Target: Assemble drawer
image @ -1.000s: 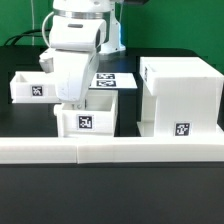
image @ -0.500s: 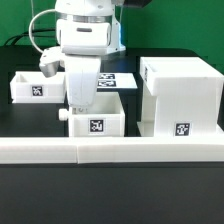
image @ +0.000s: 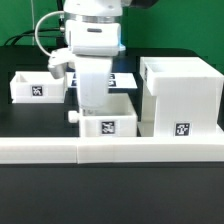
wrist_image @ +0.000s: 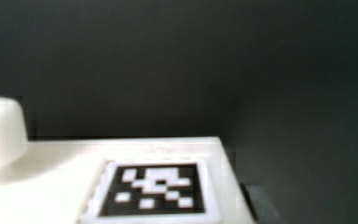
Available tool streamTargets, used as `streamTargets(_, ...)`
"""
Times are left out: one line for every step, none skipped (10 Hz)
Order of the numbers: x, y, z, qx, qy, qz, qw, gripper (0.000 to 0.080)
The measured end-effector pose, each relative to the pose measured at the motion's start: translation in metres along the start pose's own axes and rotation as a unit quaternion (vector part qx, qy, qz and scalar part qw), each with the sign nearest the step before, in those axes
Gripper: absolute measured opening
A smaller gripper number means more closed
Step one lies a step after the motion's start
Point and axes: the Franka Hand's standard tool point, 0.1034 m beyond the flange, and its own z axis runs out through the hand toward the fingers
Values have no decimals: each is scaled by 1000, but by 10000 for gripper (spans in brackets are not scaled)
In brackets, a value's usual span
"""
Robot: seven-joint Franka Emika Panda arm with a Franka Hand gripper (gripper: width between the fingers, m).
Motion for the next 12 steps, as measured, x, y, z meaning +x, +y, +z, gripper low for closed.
streamTargets(4,1,0,5,1,3,1000,43)
streamTargets(4,1,2,12,1,5,1000,43)
streamTargets(3,1,3,12,1,5,1000,43)
streamTargets(2,-1,4,16,0,6,1000,44)
streamTargets(2,-3,4,26,0,7,1000,44)
streamTargets(3,-3,4,25,0,5,1000,44)
streamTargets(6,-2,4,24,1,3,1000,44)
streamTargets(6,0,3,19,1,4,1000,44)
streamTargets(5,-1,4,20,1,5,1000,44)
streamTargets(5,-1,5,20,1,5,1000,44)
streamTargets(6,-2,6,15,1,10,1000,44)
streamTargets(8,-3,7,15,2,15,1000,44)
